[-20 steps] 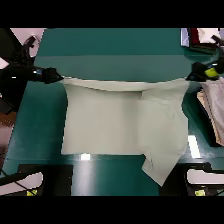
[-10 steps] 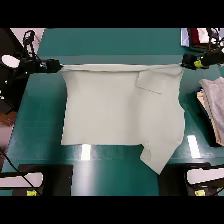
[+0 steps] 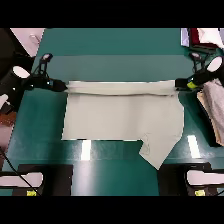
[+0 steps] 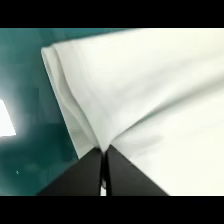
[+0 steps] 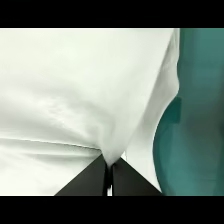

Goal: Fold the shirts.

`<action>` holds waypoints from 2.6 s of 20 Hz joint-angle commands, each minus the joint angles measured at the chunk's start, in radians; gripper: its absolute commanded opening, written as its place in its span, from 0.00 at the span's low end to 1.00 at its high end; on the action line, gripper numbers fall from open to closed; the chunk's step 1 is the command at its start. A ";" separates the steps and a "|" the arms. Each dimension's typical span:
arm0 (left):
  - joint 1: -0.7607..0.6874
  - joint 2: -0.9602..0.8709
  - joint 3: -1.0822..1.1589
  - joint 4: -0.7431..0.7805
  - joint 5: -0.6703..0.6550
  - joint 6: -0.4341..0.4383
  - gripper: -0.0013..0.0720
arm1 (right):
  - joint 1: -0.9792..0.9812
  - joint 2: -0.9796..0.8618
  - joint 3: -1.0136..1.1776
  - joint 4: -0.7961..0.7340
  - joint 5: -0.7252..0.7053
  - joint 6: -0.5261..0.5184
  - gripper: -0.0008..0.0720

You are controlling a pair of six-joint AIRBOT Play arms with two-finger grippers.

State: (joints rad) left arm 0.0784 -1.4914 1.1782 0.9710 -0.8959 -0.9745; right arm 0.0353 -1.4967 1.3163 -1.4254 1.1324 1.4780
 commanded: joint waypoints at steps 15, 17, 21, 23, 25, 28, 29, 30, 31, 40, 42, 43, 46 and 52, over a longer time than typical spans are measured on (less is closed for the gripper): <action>0.123 0.157 -0.096 0.158 -0.424 -0.193 0.76 | -0.003 0.286 -0.173 0.047 0.220 0.020 0.52; 0.126 0.251 -0.254 0.157 -0.422 -0.243 0.76 | -0.002 0.366 -0.219 0.046 0.184 0.021 0.51; 0.125 0.370 -0.513 0.140 -0.377 -0.294 0.76 | -0.002 0.449 -0.267 0.047 0.135 0.021 0.51; 0.125 0.395 -0.578 0.126 -0.369 -0.293 0.76 | -0.002 0.462 -0.267 0.046 0.134 0.021 0.51; 0.125 0.399 -0.607 0.119 -0.365 -0.290 0.76 | -0.002 0.468 -0.266 0.046 0.135 0.021 0.51; 0.125 0.399 -0.624 0.093 -0.335 -0.282 0.76 | -0.002 0.468 -0.265 0.047 0.136 0.021 0.51; 0.125 0.399 -0.625 0.085 -0.322 -0.281 0.76 | -0.002 0.468 -0.265 0.047 0.139 0.021 0.51; 0.125 0.399 -0.626 0.074 -0.314 -0.281 0.65 | -0.002 0.468 -0.265 0.047 0.149 0.022 0.51; 0.125 0.399 -0.626 0.061 -0.318 -0.260 0.34 | -0.002 0.468 -0.265 0.046 0.166 0.024 0.51; 0.125 0.400 -0.570 0.018 -0.320 -0.203 0.05 | -0.117 0.507 -0.349 0.045 0.432 0.067 0.51; 0.125 0.400 -0.541 0.016 -0.319 -0.203 0.05 | -0.216 0.570 -0.499 0.047 0.441 0.068 0.52; 0.125 0.400 -0.534 0.016 -0.318 -0.203 0.05 | -0.264 0.602 -0.578 0.055 0.442 0.067 0.52; 0.125 0.399 -0.532 0.011 -0.314 -0.203 0.05 | -0.398 0.663 -0.792 0.233 0.409 -0.002 0.56; 0.125 0.399 -0.532 0.011 -0.320 -0.203 0.05 | -0.341 0.661 -0.968 0.308 0.273 0.014 0.54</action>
State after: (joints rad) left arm 0.2028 -1.0924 0.6441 0.9840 -1.2137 -1.1782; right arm -0.3332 -0.8352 0.4267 -1.1656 1.4651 1.4860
